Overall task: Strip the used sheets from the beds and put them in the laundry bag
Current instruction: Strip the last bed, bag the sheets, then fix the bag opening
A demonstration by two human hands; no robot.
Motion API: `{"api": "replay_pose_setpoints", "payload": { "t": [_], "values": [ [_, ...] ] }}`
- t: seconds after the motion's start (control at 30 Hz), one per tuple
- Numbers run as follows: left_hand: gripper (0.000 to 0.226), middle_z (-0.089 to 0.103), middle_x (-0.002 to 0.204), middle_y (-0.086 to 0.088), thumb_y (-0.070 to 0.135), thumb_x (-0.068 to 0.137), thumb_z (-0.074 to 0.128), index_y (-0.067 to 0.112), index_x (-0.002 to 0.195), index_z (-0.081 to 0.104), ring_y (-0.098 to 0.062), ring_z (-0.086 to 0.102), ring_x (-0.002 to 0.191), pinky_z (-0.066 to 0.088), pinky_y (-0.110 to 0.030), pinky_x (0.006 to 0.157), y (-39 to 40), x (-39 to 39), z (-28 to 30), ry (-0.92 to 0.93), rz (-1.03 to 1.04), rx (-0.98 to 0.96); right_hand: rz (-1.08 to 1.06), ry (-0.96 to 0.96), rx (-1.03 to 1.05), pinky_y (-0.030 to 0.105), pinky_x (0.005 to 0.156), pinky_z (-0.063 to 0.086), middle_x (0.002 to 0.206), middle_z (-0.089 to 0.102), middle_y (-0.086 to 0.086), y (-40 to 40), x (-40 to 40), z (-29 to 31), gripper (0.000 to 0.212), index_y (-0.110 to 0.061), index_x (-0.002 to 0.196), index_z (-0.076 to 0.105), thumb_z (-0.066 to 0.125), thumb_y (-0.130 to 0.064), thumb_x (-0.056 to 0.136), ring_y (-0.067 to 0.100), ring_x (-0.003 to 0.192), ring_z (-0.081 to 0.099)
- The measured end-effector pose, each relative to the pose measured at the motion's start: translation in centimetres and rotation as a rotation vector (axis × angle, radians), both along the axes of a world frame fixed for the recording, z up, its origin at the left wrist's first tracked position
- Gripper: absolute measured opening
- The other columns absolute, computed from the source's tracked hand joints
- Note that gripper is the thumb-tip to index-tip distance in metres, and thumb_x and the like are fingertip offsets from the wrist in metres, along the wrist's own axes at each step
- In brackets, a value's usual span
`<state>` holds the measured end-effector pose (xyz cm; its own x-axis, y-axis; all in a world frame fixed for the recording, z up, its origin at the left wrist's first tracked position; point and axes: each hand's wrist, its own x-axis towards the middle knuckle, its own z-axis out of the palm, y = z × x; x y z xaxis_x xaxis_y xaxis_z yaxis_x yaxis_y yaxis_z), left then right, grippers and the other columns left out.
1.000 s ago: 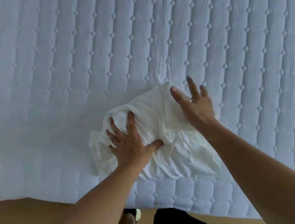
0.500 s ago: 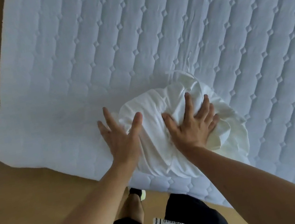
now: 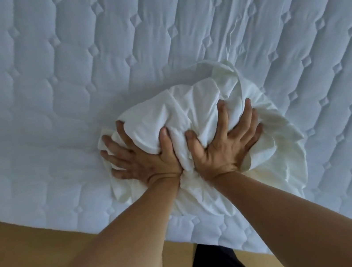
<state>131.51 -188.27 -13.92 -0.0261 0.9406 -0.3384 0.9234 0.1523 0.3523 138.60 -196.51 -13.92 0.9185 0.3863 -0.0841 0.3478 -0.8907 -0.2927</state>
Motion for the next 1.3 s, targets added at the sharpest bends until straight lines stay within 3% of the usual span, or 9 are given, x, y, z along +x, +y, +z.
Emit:
{"api": "replay_pose_setpoints", "payload": {
  "t": [0.27,0.37,0.5,0.6,0.73,0.87,0.93,1.1,1.3],
  "values": [
    [0.108,0.014,0.170,-0.006,0.095,0.067,0.028,0.040,0.160,0.019,-0.036,0.009,0.157,0.015,-0.067,0.119,1.6,-0.9,6.8,-0.099,-0.009,-0.218,-0.013,0.433,0.021,0.057,0.125,0.001,0.172,0.002,0.005,0.1,2.0,8.7,0.088,-0.054,0.158,0.014,0.025,-0.089,0.078,0.031,0.157,0.004],
    [0.116,0.004,0.172,0.001,0.097,0.064,0.038,0.042,0.161,0.009,-0.024,0.003,0.158,0.012,-0.059,0.125,2.9,-4.1,8.5,-0.211,-0.129,-0.344,0.039,0.525,0.032,0.055,0.126,0.009,0.172,0.016,-0.003,-2.8,4.9,12.4,0.087,-0.057,0.158,0.009,0.025,-0.090,0.078,0.026,0.157,0.016],
    [0.143,-0.013,0.171,-0.001,0.086,0.056,0.074,0.036,0.162,-0.010,-0.024,-0.004,0.159,0.011,-0.055,0.127,2.7,-5.8,9.7,-0.226,0.077,-0.473,-0.186,0.549,-0.130,0.057,0.124,0.016,0.171,0.017,0.004,-6.6,8.5,13.1,0.138,-0.042,0.162,-0.007,0.063,-0.095,0.055,0.033,0.155,0.018],
    [0.153,-0.015,0.171,-0.006,0.088,0.044,0.069,0.031,0.163,-0.008,-0.029,-0.004,0.159,0.010,-0.058,0.126,1.7,-4.5,10.4,-0.237,0.206,-0.583,-0.321,0.807,-0.054,0.060,0.125,0.017,0.168,0.020,0.006,-6.7,8.9,12.2,0.153,-0.037,0.164,0.007,0.061,-0.098,0.035,0.035,0.156,0.015],
    [0.151,0.005,0.170,-0.006,0.085,0.042,0.080,0.030,0.162,0.007,-0.032,0.015,0.155,0.023,-0.056,0.123,1.7,-4.0,10.6,-0.309,0.235,-0.649,-0.316,0.970,0.159,0.054,0.118,0.037,0.149,0.049,0.000,-6.6,7.9,11.3,0.125,-0.041,0.152,0.039,0.074,-0.092,0.043,0.029,0.139,0.047],
    [0.153,0.037,0.155,0.002,0.079,0.034,0.090,0.035,0.156,0.008,-0.027,0.046,0.137,0.040,-0.050,0.114,0.9,-3.8,12.2,-0.474,0.229,-0.753,-0.286,1.205,0.373,0.037,0.089,0.061,0.116,0.076,-0.007,-6.9,7.4,12.5,0.085,-0.029,0.128,0.064,0.097,-0.053,0.053,0.018,0.108,0.074],
    [0.158,0.041,0.152,0.002,0.085,0.021,0.087,0.041,0.151,0.010,-0.027,0.050,0.133,0.044,-0.053,0.112,0.5,-3.3,13.2,-0.479,0.179,-0.763,-0.226,1.221,0.369,0.030,0.082,0.061,0.108,0.078,-0.009,-6.8,6.4,13.2,0.075,-0.030,0.114,0.068,0.098,-0.048,0.047,0.013,0.102,0.075],
    [0.151,0.037,0.152,-0.005,0.078,0.037,0.090,0.028,0.156,0.010,-0.028,0.048,0.135,0.044,-0.049,0.112,0.6,-1.1,13.7,-0.315,0.080,-0.595,-0.282,1.026,0.186,0.048,0.100,0.055,0.124,0.068,-0.004,-5.0,3.8,11.4,0.120,-0.035,0.132,0.059,0.089,-0.085,0.027,0.022,0.117,0.066],
    [0.147,0.022,0.161,-0.015,0.068,0.061,0.087,0.013,0.162,-0.006,-0.034,0.030,0.148,0.034,-0.044,0.118,0.2,-0.3,12.1,-0.199,0.017,-0.549,-0.278,0.824,-0.205,0.052,0.112,0.032,0.147,0.043,0.011,-1.0,3.1,10.0,0.134,-0.021,0.163,0.008,0.083,-0.069,0.063,0.034,0.141,0.039]
  ]
}}
